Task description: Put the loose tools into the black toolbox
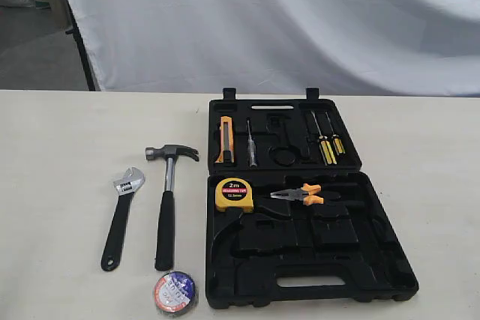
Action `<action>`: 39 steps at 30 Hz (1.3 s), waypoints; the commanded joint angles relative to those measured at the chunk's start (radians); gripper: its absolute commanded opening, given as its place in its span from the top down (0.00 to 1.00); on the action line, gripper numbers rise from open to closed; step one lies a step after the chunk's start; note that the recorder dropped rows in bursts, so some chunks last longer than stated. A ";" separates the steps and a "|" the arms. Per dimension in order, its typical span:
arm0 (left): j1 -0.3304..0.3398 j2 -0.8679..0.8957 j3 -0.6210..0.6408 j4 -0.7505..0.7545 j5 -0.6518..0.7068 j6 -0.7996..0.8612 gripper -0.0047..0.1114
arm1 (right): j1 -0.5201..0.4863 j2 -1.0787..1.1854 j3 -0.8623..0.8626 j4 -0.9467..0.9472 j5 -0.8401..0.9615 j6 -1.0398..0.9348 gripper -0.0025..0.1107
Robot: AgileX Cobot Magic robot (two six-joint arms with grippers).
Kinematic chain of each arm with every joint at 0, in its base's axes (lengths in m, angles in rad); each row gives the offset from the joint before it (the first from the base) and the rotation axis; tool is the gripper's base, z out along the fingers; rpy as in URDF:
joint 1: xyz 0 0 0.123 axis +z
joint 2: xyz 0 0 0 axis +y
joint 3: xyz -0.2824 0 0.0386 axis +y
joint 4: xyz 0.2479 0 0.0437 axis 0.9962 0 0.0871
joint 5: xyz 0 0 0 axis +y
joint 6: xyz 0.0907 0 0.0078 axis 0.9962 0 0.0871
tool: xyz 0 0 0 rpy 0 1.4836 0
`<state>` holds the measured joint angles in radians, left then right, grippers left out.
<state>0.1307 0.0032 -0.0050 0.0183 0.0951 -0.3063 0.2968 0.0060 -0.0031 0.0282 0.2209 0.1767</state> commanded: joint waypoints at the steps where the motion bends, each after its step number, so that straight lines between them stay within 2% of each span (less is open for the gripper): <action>1: 0.025 -0.003 -0.003 0.004 -0.007 -0.005 0.95 | -0.004 -0.006 0.003 -0.010 -0.006 -0.009 0.98; 31: 0.025 -0.003 -0.003 0.004 -0.007 -0.005 0.95 | -0.004 -0.006 0.003 -0.010 -0.006 -0.009 0.98; 35: 0.025 -0.003 -0.003 0.004 -0.007 -0.005 0.95 | -0.004 -0.006 0.003 -0.010 -0.050 -0.009 0.98; 39: 0.025 -0.003 -0.003 0.004 -0.007 -0.005 0.95 | -0.004 -0.006 0.003 0.069 -0.067 0.028 0.98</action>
<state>0.1307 0.0032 -0.0050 0.0183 0.0951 -0.3063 0.2968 0.0060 -0.0031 0.0556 0.1758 0.1862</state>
